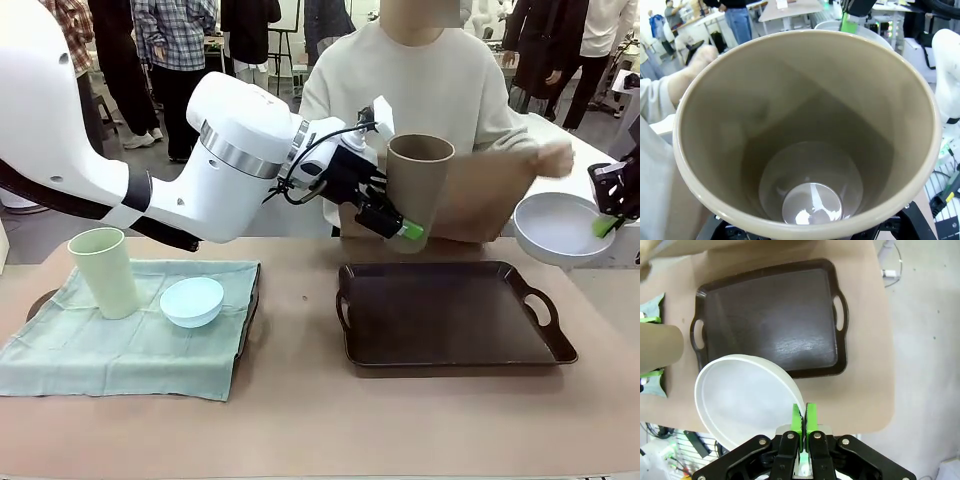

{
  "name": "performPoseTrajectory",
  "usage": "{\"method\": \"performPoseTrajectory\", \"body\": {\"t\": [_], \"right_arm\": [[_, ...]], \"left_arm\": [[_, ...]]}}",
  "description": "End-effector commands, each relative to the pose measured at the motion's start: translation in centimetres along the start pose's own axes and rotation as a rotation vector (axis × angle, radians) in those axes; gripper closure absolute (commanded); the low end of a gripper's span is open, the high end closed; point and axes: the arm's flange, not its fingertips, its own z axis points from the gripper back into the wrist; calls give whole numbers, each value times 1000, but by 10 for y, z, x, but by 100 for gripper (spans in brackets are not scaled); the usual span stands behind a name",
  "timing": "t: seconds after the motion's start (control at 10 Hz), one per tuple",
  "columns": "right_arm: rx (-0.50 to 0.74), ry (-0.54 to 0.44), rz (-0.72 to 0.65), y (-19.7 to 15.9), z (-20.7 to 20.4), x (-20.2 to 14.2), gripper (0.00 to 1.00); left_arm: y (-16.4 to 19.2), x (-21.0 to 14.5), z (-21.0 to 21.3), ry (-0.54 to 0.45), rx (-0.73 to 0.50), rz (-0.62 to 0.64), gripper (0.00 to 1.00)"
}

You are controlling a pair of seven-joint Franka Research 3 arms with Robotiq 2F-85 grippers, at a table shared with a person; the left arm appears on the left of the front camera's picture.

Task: Set up a tray with a mat and arrange the tableware.
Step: Place the Picnic Bowl and Reusable plastic cup back onto the Handle tray in front of the human's position.

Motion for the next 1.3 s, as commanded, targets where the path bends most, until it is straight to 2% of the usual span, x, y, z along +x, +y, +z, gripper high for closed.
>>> {"method": "performPoseTrajectory", "body": {"t": [0.0,1.2], "right_arm": [[1,-7,-5,-2,-1,1,100],[1,-7,-5,-2,-1,1,100]], "left_arm": [[0,1,2,-9,-6,-15,100],[0,1,2,-9,-6,-15,100]]}}
